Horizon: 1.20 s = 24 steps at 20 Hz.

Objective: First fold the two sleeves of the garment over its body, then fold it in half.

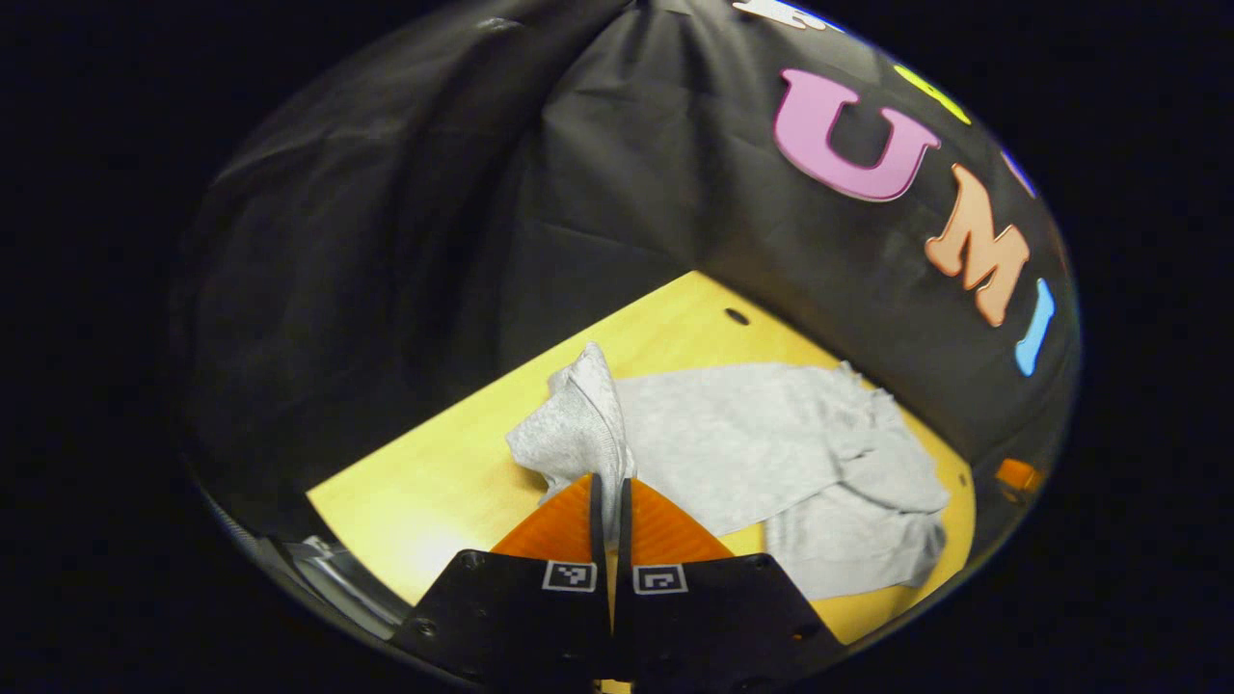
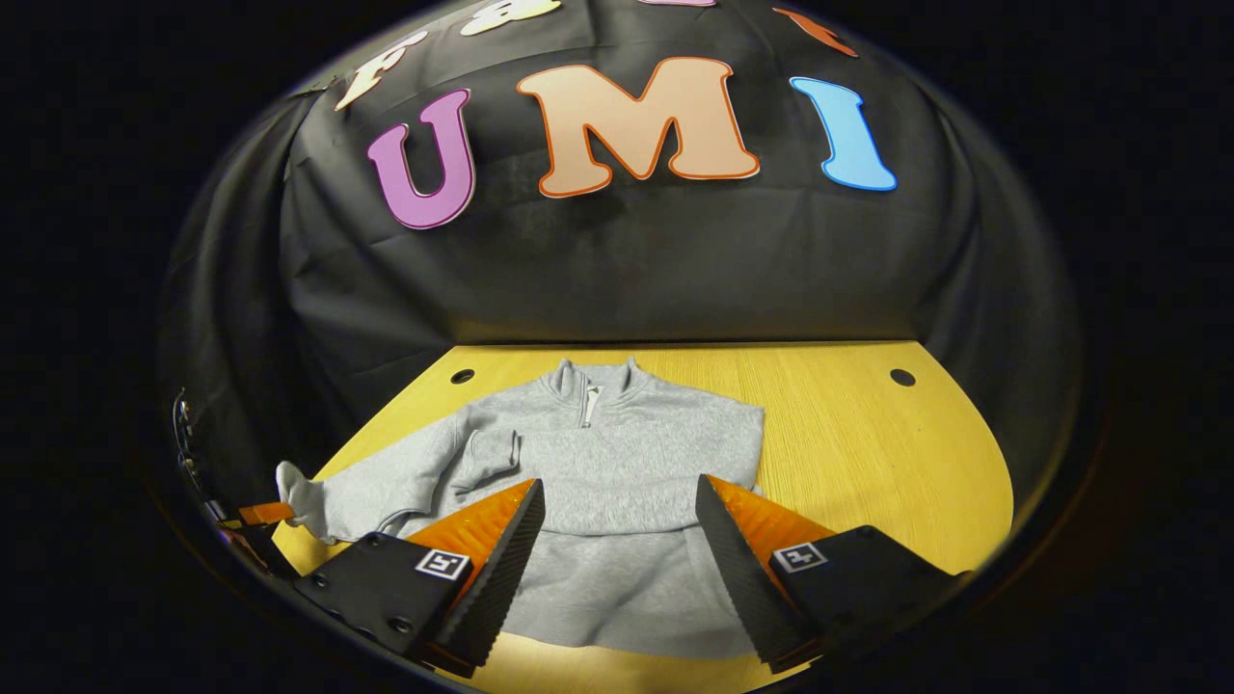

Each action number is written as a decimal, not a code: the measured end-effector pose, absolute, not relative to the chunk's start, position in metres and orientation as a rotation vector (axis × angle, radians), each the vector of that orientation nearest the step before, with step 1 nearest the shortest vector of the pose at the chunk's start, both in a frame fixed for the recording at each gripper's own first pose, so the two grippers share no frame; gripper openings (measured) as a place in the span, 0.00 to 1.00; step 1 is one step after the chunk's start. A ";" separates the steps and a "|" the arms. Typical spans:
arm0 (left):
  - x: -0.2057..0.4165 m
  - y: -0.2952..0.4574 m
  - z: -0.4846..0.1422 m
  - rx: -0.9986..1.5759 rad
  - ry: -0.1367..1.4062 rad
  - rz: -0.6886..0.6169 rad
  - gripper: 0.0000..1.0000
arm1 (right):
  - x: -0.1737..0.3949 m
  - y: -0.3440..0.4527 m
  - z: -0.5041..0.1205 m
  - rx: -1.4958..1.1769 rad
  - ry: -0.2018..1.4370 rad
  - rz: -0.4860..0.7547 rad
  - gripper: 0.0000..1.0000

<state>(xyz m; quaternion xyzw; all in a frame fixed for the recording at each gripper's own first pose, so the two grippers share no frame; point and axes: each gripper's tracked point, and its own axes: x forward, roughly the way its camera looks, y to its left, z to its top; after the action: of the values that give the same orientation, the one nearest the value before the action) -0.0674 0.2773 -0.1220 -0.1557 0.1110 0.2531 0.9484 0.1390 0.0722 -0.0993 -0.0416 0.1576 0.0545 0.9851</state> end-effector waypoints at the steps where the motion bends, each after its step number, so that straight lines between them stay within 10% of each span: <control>1: -0.055 0.262 -0.116 -0.311 0.221 0.475 0.00 | 0.138 0.071 -0.100 -0.073 0.322 0.108 0.98; 24: 0.187 -0.067 -0.062 -0.181 0.207 -0.183 0.00 | 0.119 -0.039 -0.092 -0.025 0.372 0.037 0.98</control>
<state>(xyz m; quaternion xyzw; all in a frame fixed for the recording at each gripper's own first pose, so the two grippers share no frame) 0.1868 -0.0667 -0.0615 -0.0901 0.1029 -0.0911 0.9864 0.1186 -0.0385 -0.0921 -0.0126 0.1851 0.0184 0.9825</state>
